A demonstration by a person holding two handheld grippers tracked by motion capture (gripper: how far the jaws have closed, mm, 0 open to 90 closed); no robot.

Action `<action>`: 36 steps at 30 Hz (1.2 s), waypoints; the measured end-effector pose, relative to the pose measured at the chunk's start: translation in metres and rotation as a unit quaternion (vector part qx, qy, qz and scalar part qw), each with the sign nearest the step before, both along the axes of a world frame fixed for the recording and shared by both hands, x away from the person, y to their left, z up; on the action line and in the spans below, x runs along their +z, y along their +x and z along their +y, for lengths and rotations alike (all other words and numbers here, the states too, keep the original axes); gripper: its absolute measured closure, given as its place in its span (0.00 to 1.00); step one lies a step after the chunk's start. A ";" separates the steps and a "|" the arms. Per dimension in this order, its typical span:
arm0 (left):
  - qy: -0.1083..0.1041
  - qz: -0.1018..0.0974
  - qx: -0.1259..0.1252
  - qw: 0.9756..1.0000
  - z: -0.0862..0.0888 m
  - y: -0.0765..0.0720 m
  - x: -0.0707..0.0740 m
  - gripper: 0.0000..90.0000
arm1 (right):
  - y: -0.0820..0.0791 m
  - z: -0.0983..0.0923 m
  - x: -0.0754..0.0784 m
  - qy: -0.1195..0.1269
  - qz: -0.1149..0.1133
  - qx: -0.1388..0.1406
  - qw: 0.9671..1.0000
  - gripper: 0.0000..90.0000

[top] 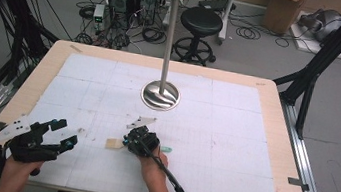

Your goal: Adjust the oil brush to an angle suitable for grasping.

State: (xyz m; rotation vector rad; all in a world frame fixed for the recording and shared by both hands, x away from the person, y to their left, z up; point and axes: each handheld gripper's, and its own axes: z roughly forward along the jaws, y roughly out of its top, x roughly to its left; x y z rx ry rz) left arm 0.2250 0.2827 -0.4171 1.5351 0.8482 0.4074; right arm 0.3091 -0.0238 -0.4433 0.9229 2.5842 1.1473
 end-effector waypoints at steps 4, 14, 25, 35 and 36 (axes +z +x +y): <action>-0.001 0.001 0.001 1.000 0.000 0.000 0.000 0.25 | -0.007 0.001 0.001 -0.002 0.006 0.024 1.000 0.99; 0.000 0.001 0.001 1.000 0.000 0.000 0.000 0.25 | -0.023 -0.006 0.001 0.003 0.016 0.054 0.998 0.99; 0.001 0.002 0.000 1.000 0.000 0.000 0.000 0.25 | -0.039 -0.024 0.012 0.043 -0.005 0.050 0.998 0.96; 0.009 0.011 -0.015 1.000 -0.008 0.000 0.000 0.25 | -0.063 -0.129 0.043 0.108 -0.074 -0.064 0.989 0.74; 0.010 0.009 -0.017 1.000 -0.009 -0.001 0.000 0.25 | -0.066 -0.140 0.044 0.112 -0.077 -0.078 0.988 0.69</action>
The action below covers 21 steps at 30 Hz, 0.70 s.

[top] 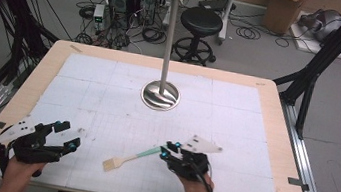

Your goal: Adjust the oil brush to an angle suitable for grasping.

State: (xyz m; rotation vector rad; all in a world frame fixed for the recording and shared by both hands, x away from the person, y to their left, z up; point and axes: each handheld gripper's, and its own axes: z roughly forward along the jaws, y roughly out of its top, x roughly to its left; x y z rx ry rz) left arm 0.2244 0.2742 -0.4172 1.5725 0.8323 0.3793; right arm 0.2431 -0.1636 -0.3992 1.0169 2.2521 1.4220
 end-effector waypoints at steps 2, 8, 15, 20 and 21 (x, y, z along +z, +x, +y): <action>0.001 -0.003 -0.003 1.000 -0.002 -0.001 0.001 0.25 | -0.007 -0.020 0.002 0.004 -0.019 -0.029 0.999 0.56; 0.004 -0.006 -0.006 1.000 -0.005 -0.002 0.002 0.25 | -0.023 -0.062 0.006 0.002 -0.056 -0.092 0.994 0.34; -0.005 -0.008 -0.009 1.000 -0.006 -0.004 0.003 0.24 | -0.052 -0.113 0.004 0.022 -0.079 -0.159 0.984 0.21; -0.001 -0.009 -0.016 1.000 -0.009 -0.004 0.002 0.24 | -0.067 -0.132 0.003 0.036 -0.090 -0.187 0.978 0.21; -0.001 -0.009 -0.016 1.000 -0.009 -0.004 0.002 0.24 | -0.067 -0.133 0.004 0.037 -0.091 -0.195 0.976 0.21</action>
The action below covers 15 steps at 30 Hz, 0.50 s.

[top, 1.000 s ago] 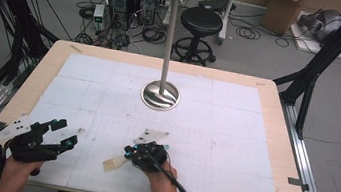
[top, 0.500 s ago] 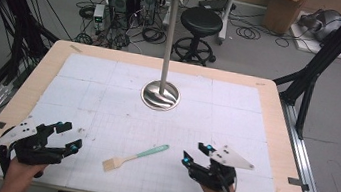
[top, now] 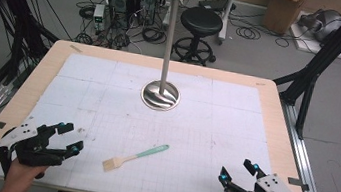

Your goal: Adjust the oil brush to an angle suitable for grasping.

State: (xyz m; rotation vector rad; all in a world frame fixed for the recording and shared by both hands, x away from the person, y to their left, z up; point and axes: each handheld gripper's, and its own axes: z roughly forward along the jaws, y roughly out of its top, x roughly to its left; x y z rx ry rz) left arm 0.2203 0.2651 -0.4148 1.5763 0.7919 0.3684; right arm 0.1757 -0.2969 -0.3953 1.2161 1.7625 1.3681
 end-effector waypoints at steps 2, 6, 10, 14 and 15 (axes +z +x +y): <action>0.004 0.000 -0.002 1.000 -0.001 0.001 -0.001 0.24 | 0.000 -0.001 0.000 0.002 0.002 -0.007 1.000 0.21; 0.004 0.001 -0.001 1.000 -0.001 0.001 -0.002 0.24 | 0.002 -0.004 -0.003 0.002 0.007 -0.013 1.000 0.21; 0.005 0.002 0.002 1.000 -0.001 0.000 -0.001 0.24 | 0.001 -0.003 -0.002 -0.005 0.005 -0.012 1.000 0.21; 0.010 0.005 0.002 1.000 -0.003 0.002 -0.002 0.24 | 0.002 -0.003 -0.004 -0.008 0.008 -0.011 1.000 0.21; 0.010 0.005 0.002 1.000 -0.003 0.002 -0.002 0.24 | 0.002 -0.003 -0.004 -0.008 0.008 -0.011 1.000 0.21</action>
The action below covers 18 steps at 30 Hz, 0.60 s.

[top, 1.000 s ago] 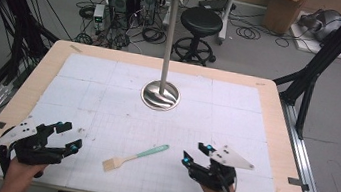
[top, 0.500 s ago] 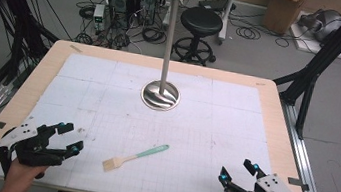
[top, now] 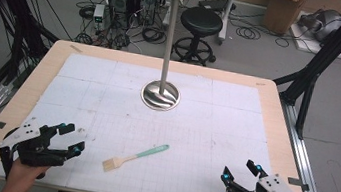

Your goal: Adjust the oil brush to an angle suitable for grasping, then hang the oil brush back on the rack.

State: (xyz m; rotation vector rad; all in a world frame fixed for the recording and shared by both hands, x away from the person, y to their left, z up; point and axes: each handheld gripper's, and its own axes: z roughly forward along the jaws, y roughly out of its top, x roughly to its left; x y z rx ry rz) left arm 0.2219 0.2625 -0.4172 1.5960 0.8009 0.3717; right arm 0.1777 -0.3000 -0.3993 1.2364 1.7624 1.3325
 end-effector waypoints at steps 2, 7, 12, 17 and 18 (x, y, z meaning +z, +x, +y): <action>0.001 0.002 0.001 1.000 0.000 0.001 0.000 0.24 | 0.000 0.000 0.000 0.001 0.002 -0.002 1.000 0.21; -0.003 0.003 0.000 1.000 0.001 0.001 -0.001 0.24 | -0.001 -0.001 0.000 0.003 0.003 -0.008 1.000 0.21; 0.000 0.005 -0.007 1.000 -0.001 0.002 -0.001 0.24 | 0.000 0.000 -0.001 0.001 0.008 -0.011 1.000 0.21; 0.014 0.023 -0.016 1.000 -0.007 0.004 -0.003 0.21 | 0.001 -0.001 -0.002 0.005 0.011 -0.012 1.000 0.21; 0.016 0.024 -0.020 0.999 -0.012 0.005 -0.004 0.22 | 0.001 -0.001 -0.003 0.003 0.012 -0.011 1.000 0.21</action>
